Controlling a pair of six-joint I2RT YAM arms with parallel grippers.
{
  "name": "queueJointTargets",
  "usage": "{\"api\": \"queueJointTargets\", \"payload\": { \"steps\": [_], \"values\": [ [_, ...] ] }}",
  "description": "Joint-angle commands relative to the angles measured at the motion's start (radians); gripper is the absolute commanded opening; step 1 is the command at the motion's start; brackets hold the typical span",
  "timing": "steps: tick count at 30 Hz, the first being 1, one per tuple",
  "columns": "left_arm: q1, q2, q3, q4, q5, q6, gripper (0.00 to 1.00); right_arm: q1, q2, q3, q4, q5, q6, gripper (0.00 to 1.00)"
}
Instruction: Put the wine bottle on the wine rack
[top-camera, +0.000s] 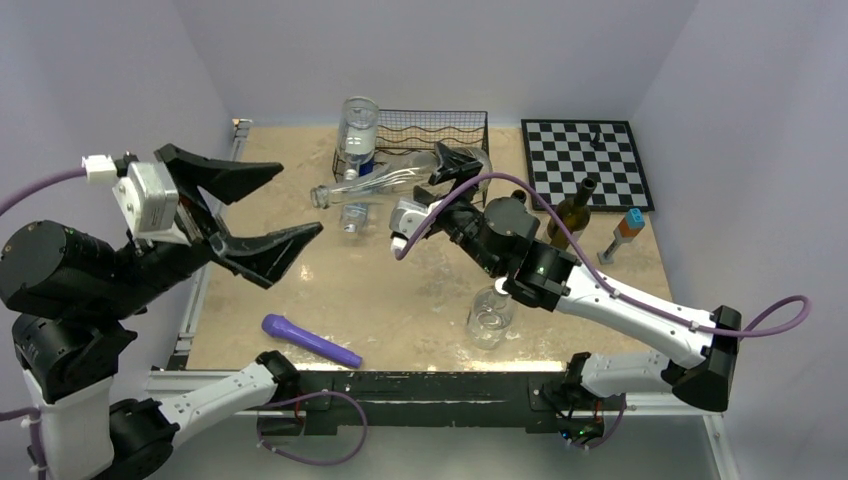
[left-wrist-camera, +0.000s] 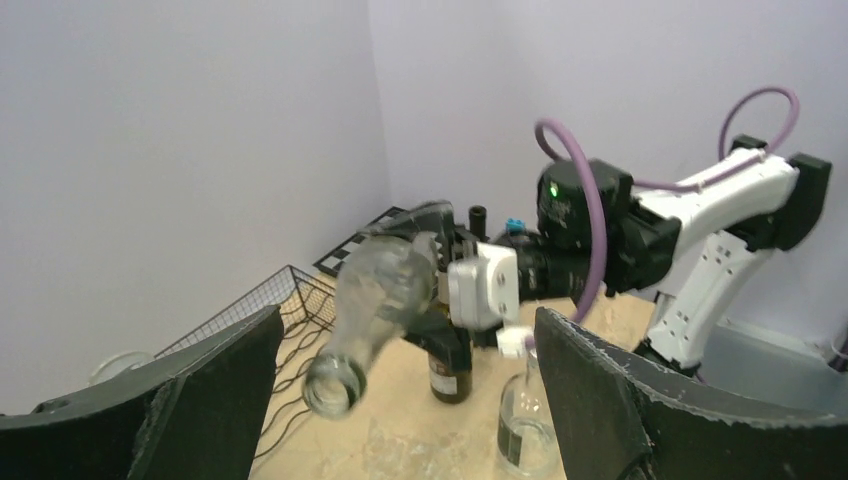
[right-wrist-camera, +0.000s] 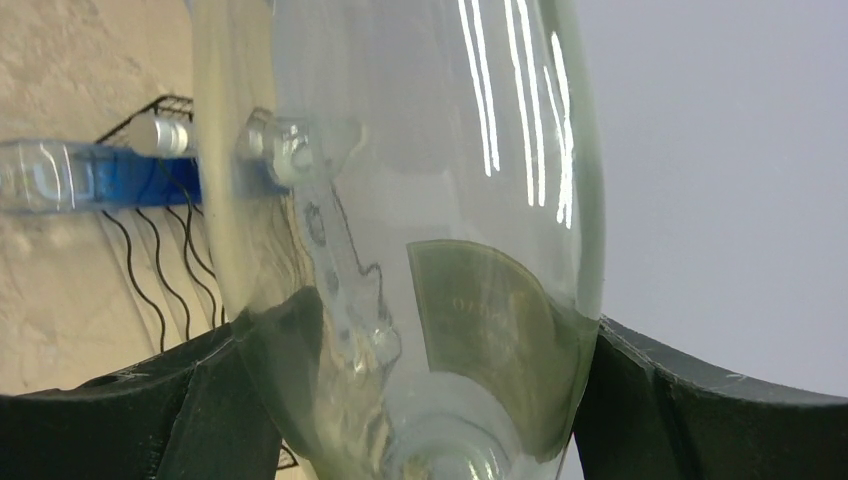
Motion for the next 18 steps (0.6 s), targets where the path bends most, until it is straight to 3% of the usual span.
{"api": "queueJointTargets", "payload": {
  "steps": [1, 6, 12, 18],
  "values": [
    [-0.002, 0.140, 0.123, -0.076, -0.110, -0.049, 0.99, 0.002, -0.059, -0.013, 0.248, -0.020, -0.154, 0.00],
    [-0.002, 0.251, 0.211, -0.202, -0.105, -0.056, 0.99, 0.002, -0.074, -0.070, 0.291, -0.040, -0.224, 0.00],
    [-0.002, 0.414, 0.381, -0.469, -0.081, -0.077, 0.97, 0.002, -0.137, -0.084, 0.194, -0.092, -0.159, 0.00],
    [-0.002, 0.406, 0.314, -0.524, -0.043, -0.063, 0.89, 0.002, -0.161, -0.116, 0.197, -0.098, -0.183, 0.00]
  ]
}}
